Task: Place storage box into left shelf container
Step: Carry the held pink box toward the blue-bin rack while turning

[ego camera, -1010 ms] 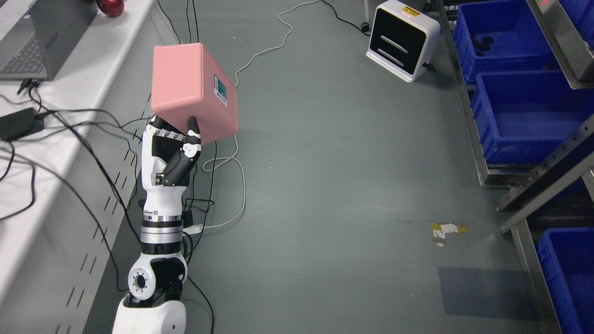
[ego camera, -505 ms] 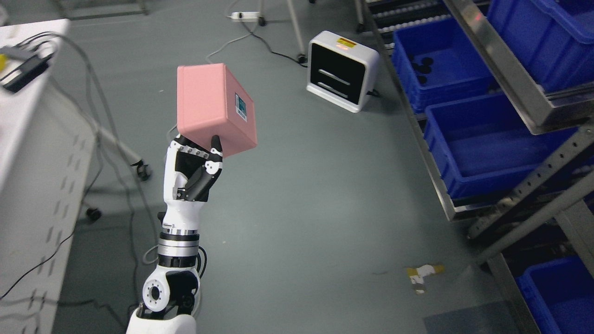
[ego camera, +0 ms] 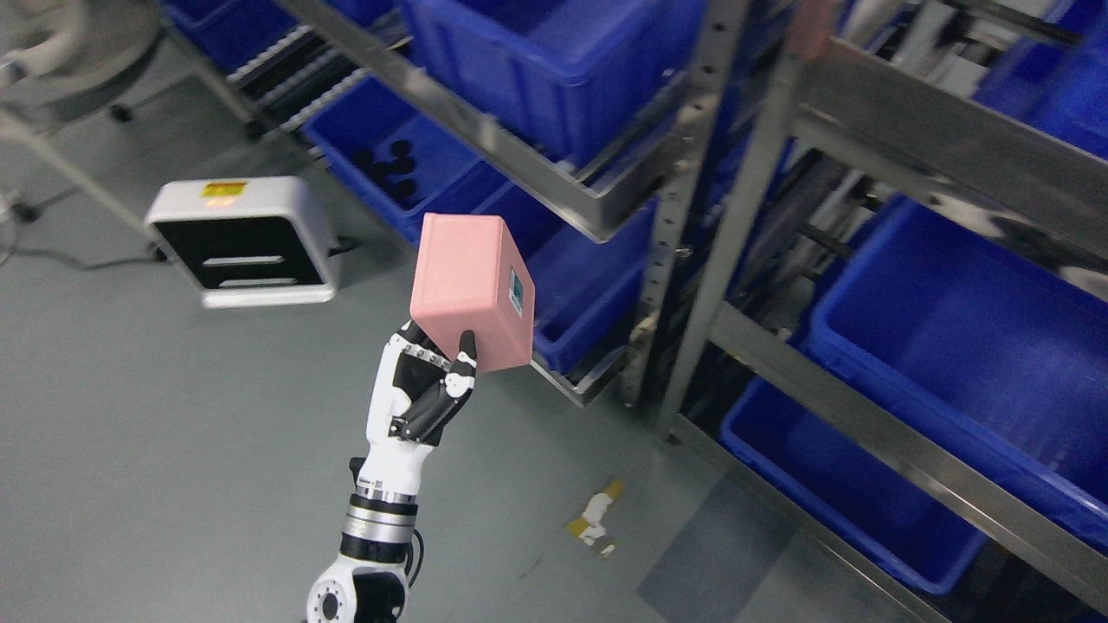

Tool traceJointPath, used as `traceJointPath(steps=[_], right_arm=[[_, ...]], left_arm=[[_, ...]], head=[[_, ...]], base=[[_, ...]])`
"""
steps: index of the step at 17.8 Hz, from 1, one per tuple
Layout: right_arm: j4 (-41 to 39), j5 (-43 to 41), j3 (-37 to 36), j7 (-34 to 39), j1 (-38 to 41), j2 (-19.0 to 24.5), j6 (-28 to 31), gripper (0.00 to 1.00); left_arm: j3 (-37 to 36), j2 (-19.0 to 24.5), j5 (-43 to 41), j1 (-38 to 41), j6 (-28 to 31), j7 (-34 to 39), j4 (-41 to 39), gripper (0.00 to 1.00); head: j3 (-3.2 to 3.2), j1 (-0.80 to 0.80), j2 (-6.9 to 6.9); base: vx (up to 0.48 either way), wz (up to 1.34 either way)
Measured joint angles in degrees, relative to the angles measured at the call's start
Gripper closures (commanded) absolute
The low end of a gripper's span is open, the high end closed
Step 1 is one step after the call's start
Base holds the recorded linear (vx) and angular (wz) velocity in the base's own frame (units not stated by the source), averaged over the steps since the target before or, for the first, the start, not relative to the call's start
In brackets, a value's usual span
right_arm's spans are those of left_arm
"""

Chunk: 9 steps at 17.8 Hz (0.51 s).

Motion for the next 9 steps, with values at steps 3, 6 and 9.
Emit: traceJointPath(steps=[3, 6, 9], right_arm=[[0.0, 0.0, 0.0, -0.15, -0.01, 0.0, -0.16, 0.0], [0.0, 0.0, 0.0, -0.08, 0.01, 0.0, -0.17, 0.0], [0.0, 0.0, 0.0, 0.05, 0.0, 0.0, -0.17, 0.0]], left_arm=[[-1.45, 0.22, -0.54, 4.44, -3.46, -2.87, 0.35, 0.96], [-2.68, 1.21, -1.61, 8.27, -8.31, -5.76, 0.6, 0.96], [-2.81, 1.96, -2.32, 8.89, -10.37, -6.44, 0.78, 0.96]], head=[[0.0, 0.0, 0.0], [0.0, 0.0, 0.0], [0.0, 0.0, 0.0]], base=[[0.215, -1.3], [0.175, -1.19], [0.154, -1.0]])
